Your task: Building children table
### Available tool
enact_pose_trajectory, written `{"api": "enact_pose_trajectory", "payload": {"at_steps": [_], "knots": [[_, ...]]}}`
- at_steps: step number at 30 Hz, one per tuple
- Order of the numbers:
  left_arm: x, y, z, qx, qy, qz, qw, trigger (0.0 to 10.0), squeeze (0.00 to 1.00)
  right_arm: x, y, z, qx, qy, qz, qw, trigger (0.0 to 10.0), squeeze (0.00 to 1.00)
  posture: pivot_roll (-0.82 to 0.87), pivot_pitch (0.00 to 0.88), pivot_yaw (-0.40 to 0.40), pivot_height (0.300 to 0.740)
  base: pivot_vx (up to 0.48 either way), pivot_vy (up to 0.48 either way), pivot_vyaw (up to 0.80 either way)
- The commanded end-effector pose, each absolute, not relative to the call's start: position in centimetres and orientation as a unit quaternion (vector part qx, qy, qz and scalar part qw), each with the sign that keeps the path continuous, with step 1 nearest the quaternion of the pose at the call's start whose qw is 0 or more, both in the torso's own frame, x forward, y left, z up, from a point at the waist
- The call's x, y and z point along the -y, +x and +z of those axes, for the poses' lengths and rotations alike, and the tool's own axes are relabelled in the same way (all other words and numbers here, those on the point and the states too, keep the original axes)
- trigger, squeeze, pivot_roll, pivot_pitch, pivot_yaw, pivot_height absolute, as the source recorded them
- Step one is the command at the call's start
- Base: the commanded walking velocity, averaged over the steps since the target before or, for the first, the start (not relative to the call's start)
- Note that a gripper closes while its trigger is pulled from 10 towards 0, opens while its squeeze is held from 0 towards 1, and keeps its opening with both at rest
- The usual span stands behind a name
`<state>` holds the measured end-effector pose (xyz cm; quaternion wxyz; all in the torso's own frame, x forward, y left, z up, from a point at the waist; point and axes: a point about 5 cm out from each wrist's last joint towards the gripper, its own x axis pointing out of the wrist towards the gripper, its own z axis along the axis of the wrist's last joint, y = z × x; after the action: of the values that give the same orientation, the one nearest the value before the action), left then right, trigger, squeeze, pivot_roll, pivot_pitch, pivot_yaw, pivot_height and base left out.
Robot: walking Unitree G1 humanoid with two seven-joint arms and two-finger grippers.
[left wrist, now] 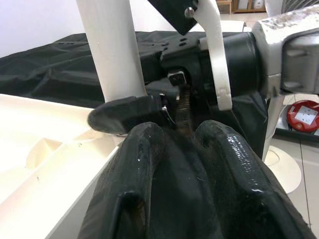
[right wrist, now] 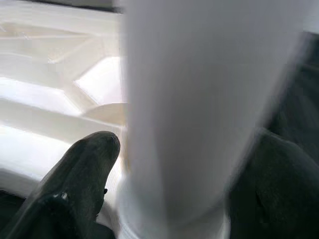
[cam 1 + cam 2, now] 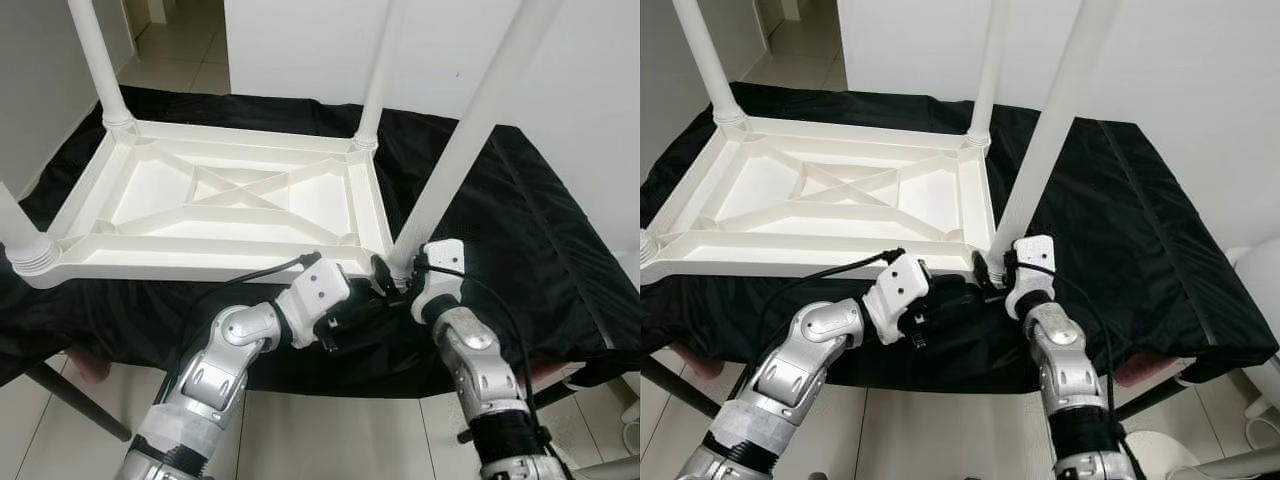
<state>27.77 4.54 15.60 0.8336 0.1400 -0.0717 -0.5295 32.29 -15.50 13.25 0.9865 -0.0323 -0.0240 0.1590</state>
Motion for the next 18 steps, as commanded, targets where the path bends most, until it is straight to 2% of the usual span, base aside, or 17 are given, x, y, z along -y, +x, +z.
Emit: {"api": "enact_pose_trajectory", "payload": {"at_steps": [1, 17, 18], "knots": [[-4.5, 28.0, 15.8, 0.077, 0.143, -0.507, 0.847, 10.0, 0.0, 15.9, 32.7, 13.3, 0.023, -0.041, 0.183, 0.982, 10.0, 0.0, 0.03, 0.041, -0.073, 0.74, 0.0, 0.0, 0.0], [-4.6, 28.1, 16.0, 0.08, 0.146, -0.501, 0.849, 10.0, 0.0, 16.1, 34.5, 13.3, 0.002, -0.113, 0.297, 0.948, 10.0, 0.0, 0.04, 0.044, -0.081, 0.74, 0.0, 0.0, 0.0], [-4.7, 28.1, 16.1, 0.08, 0.146, -0.499, 0.85, 10.0, 0.0, 16.0, 34.6, 13.4, 0.002, -0.116, 0.305, 0.945, 8.2, 0.0, 0.05, 0.045, -0.081, 0.74, 0.0, 0.0, 0.0]]}}
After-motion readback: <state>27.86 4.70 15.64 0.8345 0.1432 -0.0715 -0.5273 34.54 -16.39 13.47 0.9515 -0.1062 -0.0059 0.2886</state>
